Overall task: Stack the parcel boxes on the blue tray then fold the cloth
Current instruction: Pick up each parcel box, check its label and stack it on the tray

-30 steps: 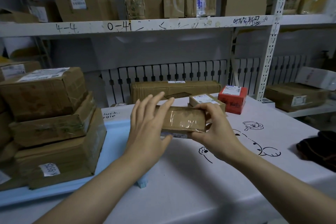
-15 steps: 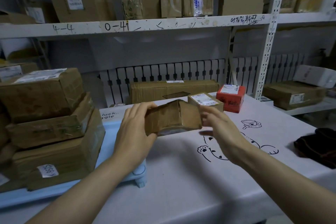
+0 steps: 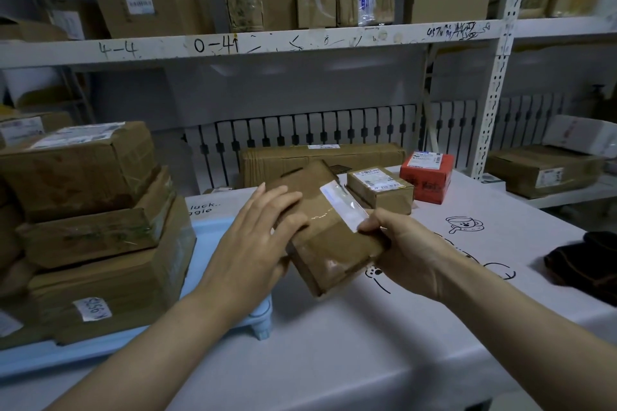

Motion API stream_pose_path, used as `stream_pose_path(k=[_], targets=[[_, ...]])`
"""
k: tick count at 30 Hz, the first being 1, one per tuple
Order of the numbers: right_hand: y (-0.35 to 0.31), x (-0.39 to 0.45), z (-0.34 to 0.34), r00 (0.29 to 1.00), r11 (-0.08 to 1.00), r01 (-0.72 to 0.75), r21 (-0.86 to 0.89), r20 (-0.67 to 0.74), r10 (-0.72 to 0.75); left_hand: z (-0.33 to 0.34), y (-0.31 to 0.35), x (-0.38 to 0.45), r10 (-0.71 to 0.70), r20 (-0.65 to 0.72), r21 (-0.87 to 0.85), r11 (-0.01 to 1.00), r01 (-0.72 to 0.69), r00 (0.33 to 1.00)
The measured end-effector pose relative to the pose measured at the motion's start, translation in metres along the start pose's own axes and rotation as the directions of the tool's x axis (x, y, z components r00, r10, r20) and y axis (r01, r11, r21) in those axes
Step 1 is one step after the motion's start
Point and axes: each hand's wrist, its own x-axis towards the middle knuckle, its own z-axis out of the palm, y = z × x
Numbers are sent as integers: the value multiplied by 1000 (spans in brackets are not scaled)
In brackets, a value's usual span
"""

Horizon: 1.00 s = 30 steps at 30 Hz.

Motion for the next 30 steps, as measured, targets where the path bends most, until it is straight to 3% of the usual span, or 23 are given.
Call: stream_pose_path(k=[7,17,22,24,27,30], targets=[[4,4,-4,994,993,100,-56,47,-97,2,0,-1,12,-25,32,999,-11,1000],[5,4,-5,998,999,32,14,46,-33,-1,2,-1,4,-47,17,1000,-3,999],[-1,-3,-3,998,993,29,110,57,-36,-3,1,2,2,-59,-57,998,-5,998],[-2,-3,-6,1000,994,14,105,26,-17,-3,3,2,-70,-49,-163,985,61,996],[-3,-1,-7,999,996,10,89,-38,-6,-10,13,4,-345,25,-468,825,316,938],[-3,-1,-7,998,999,28,36,-56,-26,-14,19,11,-593,197,-744,427,513,780]])
